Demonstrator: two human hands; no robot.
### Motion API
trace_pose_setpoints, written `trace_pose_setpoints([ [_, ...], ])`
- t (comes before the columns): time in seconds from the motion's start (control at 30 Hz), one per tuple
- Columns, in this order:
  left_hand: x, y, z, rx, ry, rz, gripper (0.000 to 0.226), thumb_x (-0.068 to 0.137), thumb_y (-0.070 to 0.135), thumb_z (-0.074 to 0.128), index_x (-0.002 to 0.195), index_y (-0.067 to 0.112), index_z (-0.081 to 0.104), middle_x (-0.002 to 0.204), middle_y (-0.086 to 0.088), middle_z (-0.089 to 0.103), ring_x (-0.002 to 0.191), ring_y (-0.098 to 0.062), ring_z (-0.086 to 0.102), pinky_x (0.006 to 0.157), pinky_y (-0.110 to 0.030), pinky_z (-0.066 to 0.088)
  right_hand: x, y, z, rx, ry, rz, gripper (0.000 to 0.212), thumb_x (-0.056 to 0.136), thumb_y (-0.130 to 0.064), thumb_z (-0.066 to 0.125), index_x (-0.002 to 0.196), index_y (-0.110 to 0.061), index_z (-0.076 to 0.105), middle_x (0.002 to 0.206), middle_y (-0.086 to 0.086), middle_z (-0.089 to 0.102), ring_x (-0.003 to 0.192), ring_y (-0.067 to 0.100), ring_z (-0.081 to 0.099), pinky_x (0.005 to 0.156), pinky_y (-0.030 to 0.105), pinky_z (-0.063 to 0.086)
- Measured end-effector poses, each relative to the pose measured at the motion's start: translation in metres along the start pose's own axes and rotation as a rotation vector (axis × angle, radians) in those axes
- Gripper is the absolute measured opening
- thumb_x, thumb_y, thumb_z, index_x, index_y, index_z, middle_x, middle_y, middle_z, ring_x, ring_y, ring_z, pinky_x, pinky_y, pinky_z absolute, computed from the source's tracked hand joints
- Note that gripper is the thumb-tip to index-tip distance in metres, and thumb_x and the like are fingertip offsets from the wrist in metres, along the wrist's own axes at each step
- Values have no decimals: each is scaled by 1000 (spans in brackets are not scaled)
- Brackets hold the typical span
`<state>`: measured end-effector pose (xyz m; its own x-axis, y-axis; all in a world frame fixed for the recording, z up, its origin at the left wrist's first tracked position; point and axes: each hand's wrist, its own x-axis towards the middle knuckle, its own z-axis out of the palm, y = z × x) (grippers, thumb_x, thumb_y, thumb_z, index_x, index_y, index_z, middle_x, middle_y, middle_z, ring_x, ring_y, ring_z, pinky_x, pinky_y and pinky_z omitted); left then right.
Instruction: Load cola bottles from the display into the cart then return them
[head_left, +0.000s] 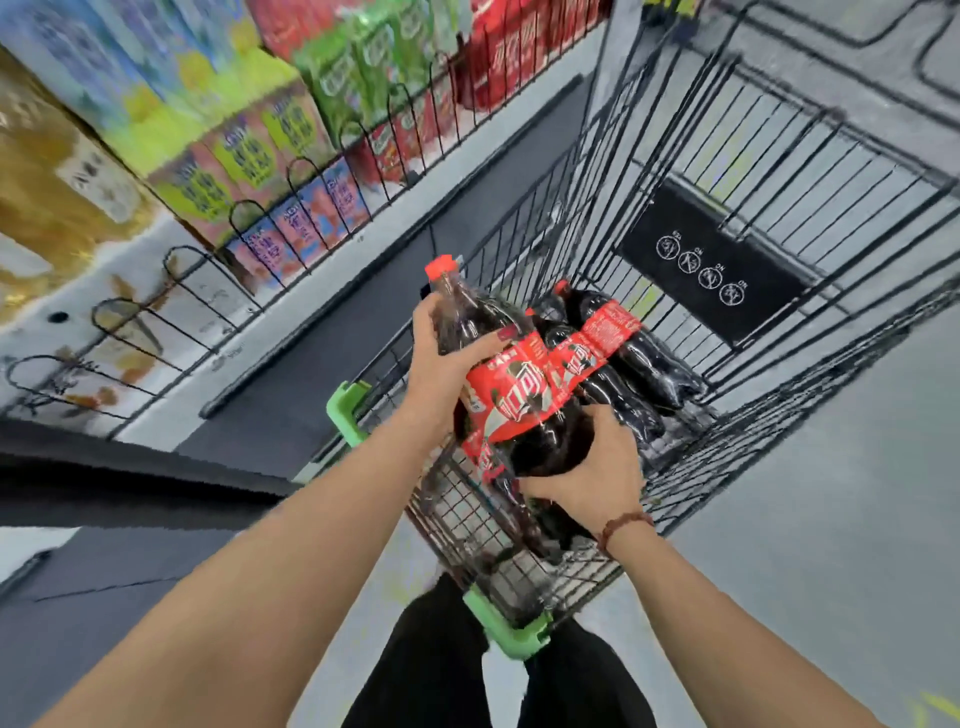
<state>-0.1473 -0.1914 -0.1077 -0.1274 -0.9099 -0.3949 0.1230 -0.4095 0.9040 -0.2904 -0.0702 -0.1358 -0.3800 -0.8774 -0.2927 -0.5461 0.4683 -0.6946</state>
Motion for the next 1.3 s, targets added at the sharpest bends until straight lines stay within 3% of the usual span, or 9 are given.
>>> trace_pose_setpoints([
  [0.17, -35, 42, 9, -38, 48, 164, 90, 73, 9, 81, 144, 35, 31, 132, -2, 55, 105, -23, 66, 81, -44, 58, 1, -25, -44, 87, -1, -227, 85, 33, -47, 91, 102, -32, 44, 91, -21, 42, 99, 15, 45, 77, 32, 42],
  [0.27, -67, 69, 9, -19, 107, 290, 110, 58, 15, 86, 147, 36, 26, 141, -8, 49, 115, -28, 61, 88, -48, 56, 0, -43, -64, 107, -32, -357, 83, 31, -45, 90, 98, -35, 41, 96, -16, 48, 100, 15, 48, 79, 34, 45],
  [0.47, -146, 126, -10, 52, 308, 524, 123, 44, 16, 95, 141, 43, 25, 139, -1, 45, 119, -20, 57, 93, -39, 54, -19, -101, -74, 203, -145, -614, 83, 33, -39, 91, 100, -33, 44, 96, -15, 49, 103, 16, 51, 78, 29, 44],
  [0.6, -199, 159, -41, 77, 482, 641, 111, 52, 9, 91, 140, 39, 29, 128, 10, 54, 109, -7, 63, 92, -40, 54, -47, -149, -57, 275, -271, -726, 86, 31, -43, 91, 102, -34, 44, 101, -10, 53, 107, 18, 52, 81, 33, 47],
  [0.77, -279, 178, -90, 69, 722, 758, 117, 39, 22, 93, 138, 39, 34, 129, -8, 61, 112, -24, 65, 94, -50, 53, -109, -201, -29, 359, -438, -864, 87, 26, -50, 87, 102, -33, 47, 103, -10, 57, 104, 17, 56, 84, 38, 49],
  [0.9, -352, 180, -128, 79, 839, 851, 116, 45, 9, 90, 143, 35, 35, 123, 1, 64, 110, -21, 66, 92, -46, 55, -174, -229, -2, 432, -571, -961, 83, 29, -39, 93, 97, -35, 47, 96, -19, 58, 98, 13, 59, 80, 34, 50],
  [1.1, -482, 163, -203, 177, 871, 867, 101, 52, 20, 84, 134, 54, 36, 129, 12, 52, 117, -10, 60, 90, -36, 54, -294, -255, 50, 550, -811, -1030, 84, 27, -45, 90, 99, -49, 47, 107, -18, 61, 101, 6, 59, 86, 31, 51],
  [1.2, -542, 144, -252, 130, 919, 856, 115, 53, 22, 84, 148, 44, 22, 145, 11, 39, 132, -21, 50, 95, -46, 53, -360, -266, 80, 619, -923, -1036, 83, 26, -41, 91, 95, -55, 49, 102, -23, 63, 97, -2, 61, 82, 28, 51],
  [1.3, -595, 123, -295, 55, 951, 802, 124, 46, 27, 87, 151, 27, 22, 144, -7, 48, 120, -23, 59, 86, -38, 57, -426, -274, 118, 620, -1050, -1018, 85, 22, -42, 92, 97, -48, 51, 100, -23, 65, 95, 0, 64, 85, 35, 55],
])
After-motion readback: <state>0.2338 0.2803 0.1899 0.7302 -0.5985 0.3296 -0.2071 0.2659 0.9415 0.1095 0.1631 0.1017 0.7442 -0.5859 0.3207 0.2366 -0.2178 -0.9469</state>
